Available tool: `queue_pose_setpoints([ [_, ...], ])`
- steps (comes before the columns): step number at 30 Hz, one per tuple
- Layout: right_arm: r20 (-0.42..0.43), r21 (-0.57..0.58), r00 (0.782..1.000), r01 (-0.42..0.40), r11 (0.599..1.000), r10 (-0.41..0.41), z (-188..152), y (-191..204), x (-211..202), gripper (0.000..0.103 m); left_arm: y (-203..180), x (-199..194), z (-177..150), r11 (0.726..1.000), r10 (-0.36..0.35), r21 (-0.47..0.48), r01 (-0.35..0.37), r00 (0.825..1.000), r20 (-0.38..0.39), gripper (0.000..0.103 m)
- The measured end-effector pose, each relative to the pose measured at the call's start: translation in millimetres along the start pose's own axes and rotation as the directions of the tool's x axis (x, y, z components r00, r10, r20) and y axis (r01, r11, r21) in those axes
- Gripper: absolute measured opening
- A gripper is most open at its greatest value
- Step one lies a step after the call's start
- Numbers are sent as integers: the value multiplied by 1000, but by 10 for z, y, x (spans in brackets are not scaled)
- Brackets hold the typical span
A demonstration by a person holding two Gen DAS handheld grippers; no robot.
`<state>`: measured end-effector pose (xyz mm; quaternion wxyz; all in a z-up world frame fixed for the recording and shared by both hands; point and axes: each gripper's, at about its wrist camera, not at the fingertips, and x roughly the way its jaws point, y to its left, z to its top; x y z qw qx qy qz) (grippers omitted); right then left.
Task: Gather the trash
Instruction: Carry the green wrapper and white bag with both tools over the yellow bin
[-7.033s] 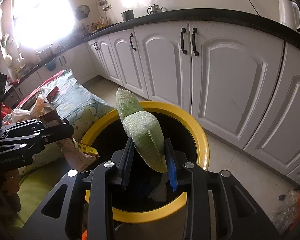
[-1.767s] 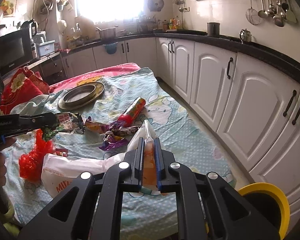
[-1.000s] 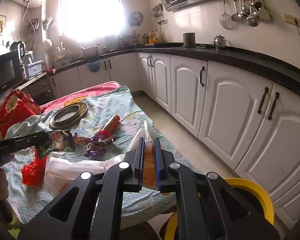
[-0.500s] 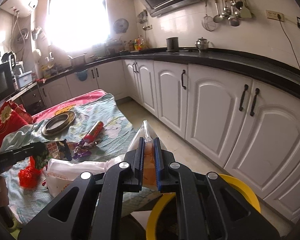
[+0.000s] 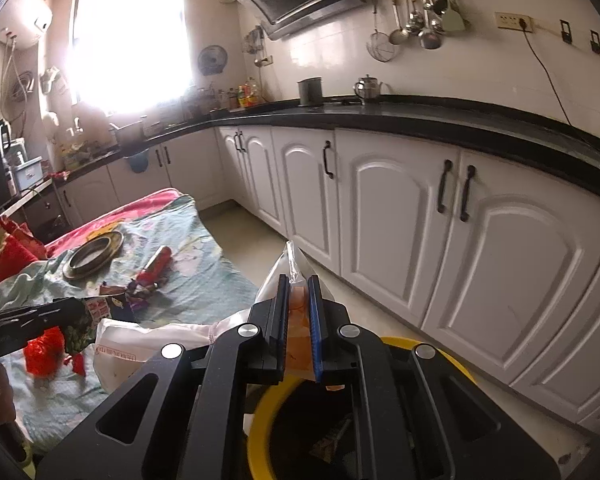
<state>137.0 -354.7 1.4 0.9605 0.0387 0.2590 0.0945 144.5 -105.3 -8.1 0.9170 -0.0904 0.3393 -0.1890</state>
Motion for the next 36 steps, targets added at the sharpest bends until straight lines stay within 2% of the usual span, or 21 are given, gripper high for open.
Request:
queue_pose_setpoints([
  [15, -28, 46, 994, 109, 993, -107, -269, -535, -137, 9, -488, 296, -181, 992, -85, 92, 90, 995, -54, 4],
  [23, -51, 55, 981, 191, 980, -188, -469, -852, -183, 9, -706, 459, -306, 983, -105, 140, 117, 990, -90, 4],
  [36, -78, 74, 962, 267, 961, -261, -732, -1198, -200, 9, -986, 714, -496, 969, -131, 190, 160, 979, -156, 4],
])
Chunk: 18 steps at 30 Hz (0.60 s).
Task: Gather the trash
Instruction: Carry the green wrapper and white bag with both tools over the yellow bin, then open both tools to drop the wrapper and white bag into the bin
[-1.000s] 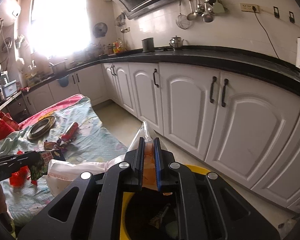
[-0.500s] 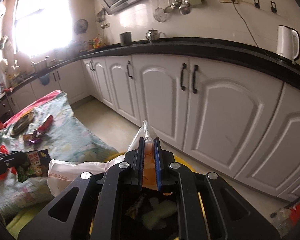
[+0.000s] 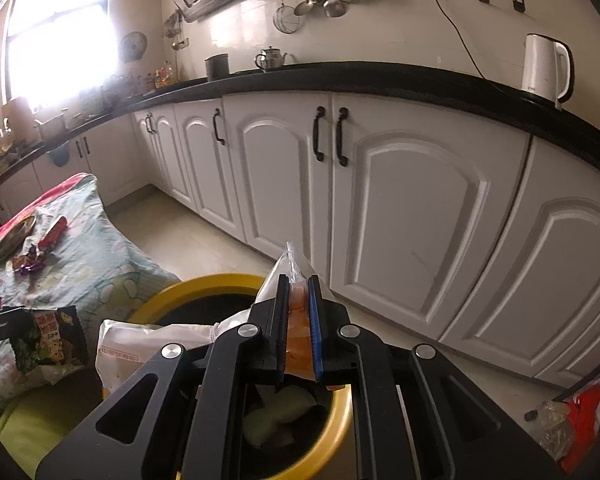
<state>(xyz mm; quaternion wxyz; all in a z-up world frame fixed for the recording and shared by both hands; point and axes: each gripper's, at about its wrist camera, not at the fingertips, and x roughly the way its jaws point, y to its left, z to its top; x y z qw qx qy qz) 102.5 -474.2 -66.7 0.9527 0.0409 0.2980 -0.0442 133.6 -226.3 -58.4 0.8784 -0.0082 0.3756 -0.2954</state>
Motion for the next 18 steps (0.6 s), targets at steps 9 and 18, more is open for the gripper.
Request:
queue_pose_setpoints([
  [9, 1, -13, 999, 48, 999, -48, -104, -100, 55, 9, -97, 180, -70, 999, -22, 24, 23, 999, -40, 4],
  [18, -7, -38, 998, 63, 997, -64, -165, -58, 126, 9, -157, 338, -88, 999, -46, 22, 48, 996, -81, 4],
])
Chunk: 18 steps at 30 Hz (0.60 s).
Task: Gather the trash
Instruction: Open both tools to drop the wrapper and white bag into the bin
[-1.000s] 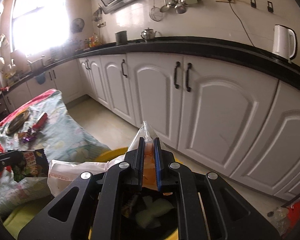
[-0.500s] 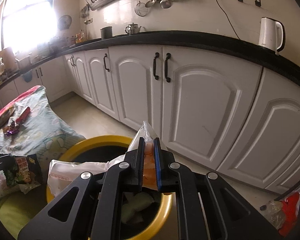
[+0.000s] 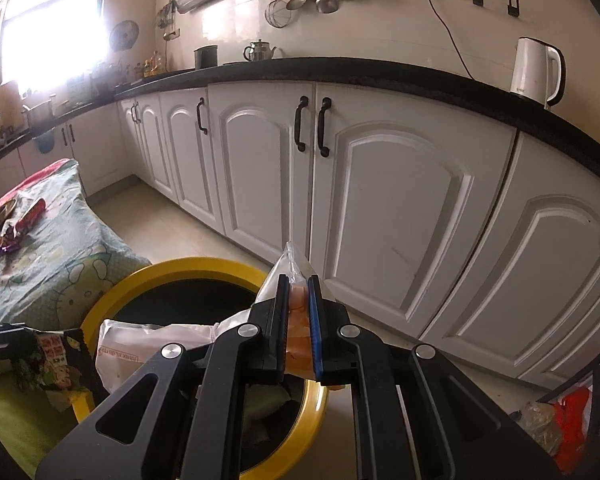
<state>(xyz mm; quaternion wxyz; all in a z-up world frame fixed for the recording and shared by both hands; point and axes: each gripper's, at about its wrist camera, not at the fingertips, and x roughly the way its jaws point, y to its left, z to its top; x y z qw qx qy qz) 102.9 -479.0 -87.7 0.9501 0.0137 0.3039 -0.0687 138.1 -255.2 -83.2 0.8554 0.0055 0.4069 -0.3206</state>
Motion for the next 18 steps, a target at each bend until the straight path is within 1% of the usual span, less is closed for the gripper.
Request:
queue_pose_setpoints([
  [9, -27, -28, 999, -23, 999, 23, -60, 122, 69, 10, 13, 54, 17, 1000, -3, -14, 3, 1000, -10, 4],
  [13, -32, -23, 998, -46, 999, 45, -57, 127, 66, 16, 13, 47, 17, 1000, 0, -19, 0, 1000, 0, 4],
  [14, -32, -18, 998, -52, 998, 52, -52, 125, 63, 16, 11, 45, 19, 1000, 1, -19, -1, 1000, 2, 8],
  [16, -34, -10, 998, -60, 998, 60, -47, 117, 59, 19, 18, 36, 25, 1000, 2, -26, -2, 1000, 6, 20],
  [17, -32, -1, 997, -68, 998, 68, -40, 110, 52, 20, 21, 25, 19, 1000, 1, -28, -1, 1000, 9, 28],
  [18, -32, 3, 997, -70, 998, 70, -33, 105, 50, 21, 25, 12, 18, 1000, 5, -30, -4, 1000, 13, 32],
])
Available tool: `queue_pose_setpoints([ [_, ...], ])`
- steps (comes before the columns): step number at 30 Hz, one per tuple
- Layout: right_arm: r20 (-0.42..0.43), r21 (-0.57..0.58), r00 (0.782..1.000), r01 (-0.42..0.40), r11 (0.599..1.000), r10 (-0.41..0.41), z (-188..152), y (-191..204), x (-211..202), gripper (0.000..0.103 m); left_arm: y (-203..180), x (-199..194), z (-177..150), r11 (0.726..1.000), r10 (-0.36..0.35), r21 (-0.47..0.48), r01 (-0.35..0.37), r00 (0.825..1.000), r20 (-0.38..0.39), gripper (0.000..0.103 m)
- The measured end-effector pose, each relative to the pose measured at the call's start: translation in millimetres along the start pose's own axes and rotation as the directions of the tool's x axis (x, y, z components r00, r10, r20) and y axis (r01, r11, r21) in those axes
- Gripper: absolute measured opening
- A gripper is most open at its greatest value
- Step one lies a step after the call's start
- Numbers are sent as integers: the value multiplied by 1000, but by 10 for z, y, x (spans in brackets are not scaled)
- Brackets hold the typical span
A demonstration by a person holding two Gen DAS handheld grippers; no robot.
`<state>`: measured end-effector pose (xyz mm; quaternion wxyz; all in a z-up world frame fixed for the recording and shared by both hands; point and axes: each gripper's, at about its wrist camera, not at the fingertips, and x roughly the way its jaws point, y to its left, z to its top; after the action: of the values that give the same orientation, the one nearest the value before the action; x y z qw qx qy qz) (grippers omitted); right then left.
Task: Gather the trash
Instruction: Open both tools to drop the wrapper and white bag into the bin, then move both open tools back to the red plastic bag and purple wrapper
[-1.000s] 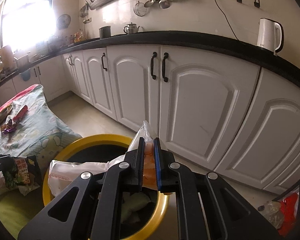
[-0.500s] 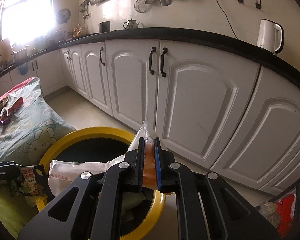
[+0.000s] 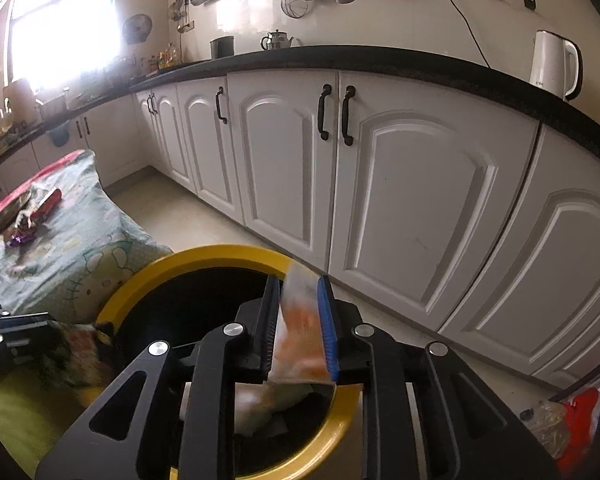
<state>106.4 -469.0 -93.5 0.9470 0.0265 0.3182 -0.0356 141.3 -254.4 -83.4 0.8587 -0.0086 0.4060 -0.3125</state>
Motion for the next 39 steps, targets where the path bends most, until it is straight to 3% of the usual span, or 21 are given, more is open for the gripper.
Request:
queue_pose_setpoints([
  [2, 2, 5, 1000, -3, 1000, 3, 18, -9, -10, 25, 12, -21, 3, 1000, 3, -4, -3, 1000, 6, 36],
  [6, 15, 23, 1000, -7, 1000, 6, 42, -27, -47, 35, 53, -77, 3, 1000, 17, -22, -16, 1000, 22, 61],
  [9, 25, 28, 1000, -11, 1000, 10, 63, -14, -78, 41, 99, -145, 12, 999, 33, -43, -31, 999, 42, 71],
  [12, 36, 28, 999, -17, 999, 16, 86, 8, -107, 46, 156, -229, 20, 996, 57, -68, -53, 996, 64, 90],
  [20, 50, 20, 998, -50, 999, 49, 125, 147, -188, 60, 301, -463, 35, 982, 172, -104, -160, 978, 119, 92],
  [30, 70, -20, 989, -126, 992, 127, 233, 498, -346, 73, 473, -808, 23, 954, 287, -142, -264, 941, 181, 92],
  [39, 77, -65, 973, -213, 975, 218, 352, 865, -495, 73, 626, -1165, -26, 927, 367, -179, -331, 899, 239, 92],
])
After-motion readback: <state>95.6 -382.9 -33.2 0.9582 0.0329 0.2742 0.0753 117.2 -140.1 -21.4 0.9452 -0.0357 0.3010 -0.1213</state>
